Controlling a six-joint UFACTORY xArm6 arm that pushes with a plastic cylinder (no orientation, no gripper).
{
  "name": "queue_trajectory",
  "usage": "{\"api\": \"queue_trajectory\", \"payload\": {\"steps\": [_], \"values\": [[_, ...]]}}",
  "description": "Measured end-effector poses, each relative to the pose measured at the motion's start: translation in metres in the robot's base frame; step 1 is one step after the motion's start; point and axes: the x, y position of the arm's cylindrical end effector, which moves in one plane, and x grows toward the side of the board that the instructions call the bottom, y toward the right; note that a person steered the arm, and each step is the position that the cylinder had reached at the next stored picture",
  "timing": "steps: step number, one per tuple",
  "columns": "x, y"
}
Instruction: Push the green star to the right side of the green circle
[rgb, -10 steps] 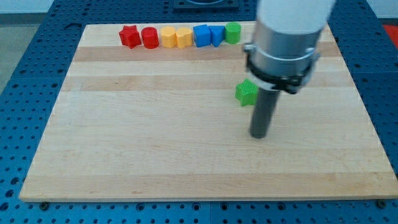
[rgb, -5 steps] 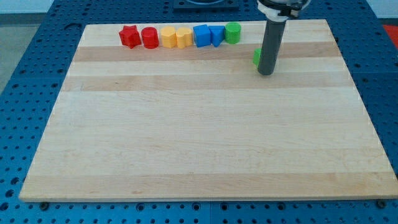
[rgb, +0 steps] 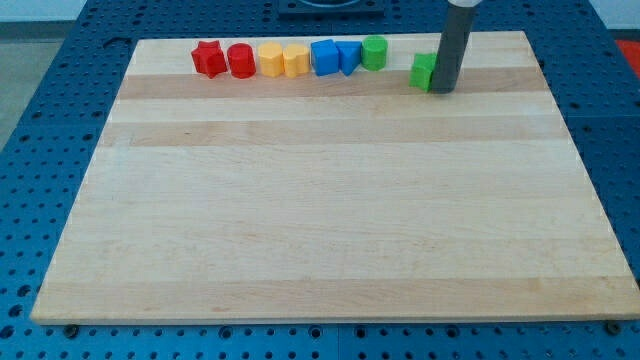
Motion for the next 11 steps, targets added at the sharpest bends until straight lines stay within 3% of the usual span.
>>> {"api": "queue_trajectory", "payload": {"steps": [2,6,9,11], "values": [[0.040,-0.051],[-0.038,-0.025],[-0.053,-0.025],[-0.025,-0.009]]}}
